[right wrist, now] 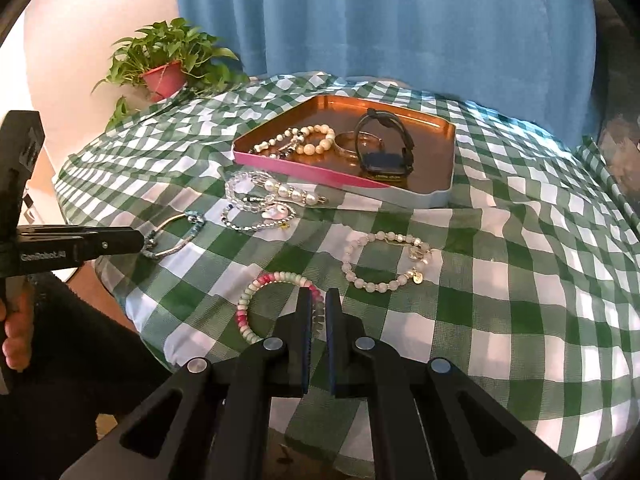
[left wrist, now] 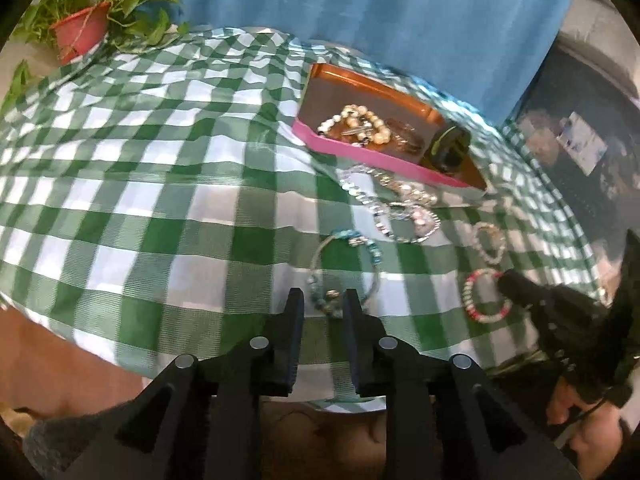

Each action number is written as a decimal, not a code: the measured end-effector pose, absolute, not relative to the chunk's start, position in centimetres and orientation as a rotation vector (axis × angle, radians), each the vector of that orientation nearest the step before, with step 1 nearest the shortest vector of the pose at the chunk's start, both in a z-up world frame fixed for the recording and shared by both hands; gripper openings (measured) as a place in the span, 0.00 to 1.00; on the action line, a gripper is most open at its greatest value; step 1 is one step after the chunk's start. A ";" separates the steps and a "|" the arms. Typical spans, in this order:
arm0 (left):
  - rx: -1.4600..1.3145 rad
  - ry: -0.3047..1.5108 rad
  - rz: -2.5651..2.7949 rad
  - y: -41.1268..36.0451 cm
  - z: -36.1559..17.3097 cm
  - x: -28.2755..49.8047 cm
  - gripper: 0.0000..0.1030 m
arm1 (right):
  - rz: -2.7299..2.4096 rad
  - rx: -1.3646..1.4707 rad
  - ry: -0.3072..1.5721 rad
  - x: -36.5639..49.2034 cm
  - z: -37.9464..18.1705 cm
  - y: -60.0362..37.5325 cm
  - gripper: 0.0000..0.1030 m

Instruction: Organize jewelry

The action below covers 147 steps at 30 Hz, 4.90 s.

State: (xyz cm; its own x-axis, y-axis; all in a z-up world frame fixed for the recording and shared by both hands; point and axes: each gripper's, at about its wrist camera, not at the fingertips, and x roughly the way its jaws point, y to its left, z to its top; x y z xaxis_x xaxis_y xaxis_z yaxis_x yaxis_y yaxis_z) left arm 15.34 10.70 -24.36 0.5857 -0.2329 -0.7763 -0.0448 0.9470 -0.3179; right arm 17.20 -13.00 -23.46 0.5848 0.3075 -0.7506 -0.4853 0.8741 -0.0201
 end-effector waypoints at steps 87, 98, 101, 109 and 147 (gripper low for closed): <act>-0.271 0.817 -0.206 8.1 -18.6 16.6 0.06 | 0.507 -0.209 0.734 16.7 -19.9 -12.1 0.05; -0.198 0.725 -0.244 6.2 -13.7 19.0 0.06 | 0.514 -0.182 0.630 17.7 -14.5 -11.7 0.05; -0.170 0.691 -0.263 5.8 -12.1 19.8 0.06 | 0.510 -0.176 0.602 18.4 -13.0 -11.7 0.05; -0.117 0.557 -0.305 5.5 -6.7 23.1 0.06 | 0.473 -0.150 0.475 22.2 -6.8 -12.4 0.05; -0.067 0.881 -0.184 7.1 -24.1 40.5 0.09 | 0.329 -0.107 0.777 40.0 -22.1 -12.6 0.08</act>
